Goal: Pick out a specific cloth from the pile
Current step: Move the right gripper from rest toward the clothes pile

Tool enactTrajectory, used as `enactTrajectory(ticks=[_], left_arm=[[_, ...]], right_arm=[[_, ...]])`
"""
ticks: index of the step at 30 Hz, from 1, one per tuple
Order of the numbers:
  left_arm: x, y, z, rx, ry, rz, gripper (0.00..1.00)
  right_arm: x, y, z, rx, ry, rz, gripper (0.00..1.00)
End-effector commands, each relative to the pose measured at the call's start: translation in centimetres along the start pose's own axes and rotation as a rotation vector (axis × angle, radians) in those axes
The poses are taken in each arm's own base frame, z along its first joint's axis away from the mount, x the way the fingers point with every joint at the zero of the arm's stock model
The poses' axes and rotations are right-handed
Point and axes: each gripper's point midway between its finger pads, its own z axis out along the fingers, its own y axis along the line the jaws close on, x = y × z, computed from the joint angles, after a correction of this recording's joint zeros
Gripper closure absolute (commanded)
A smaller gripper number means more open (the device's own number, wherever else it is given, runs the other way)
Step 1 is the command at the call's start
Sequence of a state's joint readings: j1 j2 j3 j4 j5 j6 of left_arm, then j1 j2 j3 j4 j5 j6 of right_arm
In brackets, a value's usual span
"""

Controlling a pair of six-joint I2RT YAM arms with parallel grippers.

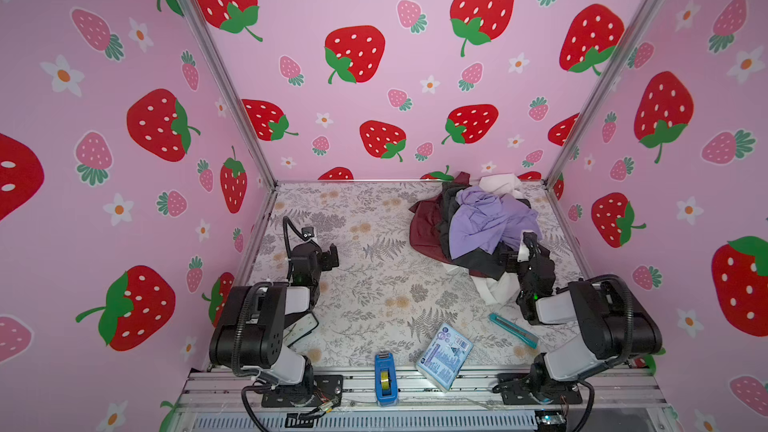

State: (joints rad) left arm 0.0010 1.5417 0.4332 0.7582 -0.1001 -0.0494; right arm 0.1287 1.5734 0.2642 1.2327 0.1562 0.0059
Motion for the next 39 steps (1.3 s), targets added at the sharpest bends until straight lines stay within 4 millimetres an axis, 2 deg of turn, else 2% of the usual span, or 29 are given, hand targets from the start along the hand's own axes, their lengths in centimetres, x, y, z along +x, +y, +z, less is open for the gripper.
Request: enactTrajectory(ticks=[1,34,36,39], left_arm=[[-1.0,-0.1,0.3,0.005,-0.023,-0.003,0.01],[-0.9,-0.1,0.3,0.006,-0.023,-0.003,0.01],[-1.5,0.6,0.2,-0.038,-0.009,-0.022,0.01],[-3.8,1.7,-0.6,-0.109,0.05,-0.035,0.0]], right_arm=[[-0.5,-0.2,0.2,0.004,-0.017,0.002,0.0],[-0.6,-0.2,0.1,0.004,-0.02,0.002,0.0],[-1.0,-0.8,0.1,0.041,-0.028,0.015,0.0],[-2.2,-1.3,0.5,0.068,0.014,0.009,0.0]])
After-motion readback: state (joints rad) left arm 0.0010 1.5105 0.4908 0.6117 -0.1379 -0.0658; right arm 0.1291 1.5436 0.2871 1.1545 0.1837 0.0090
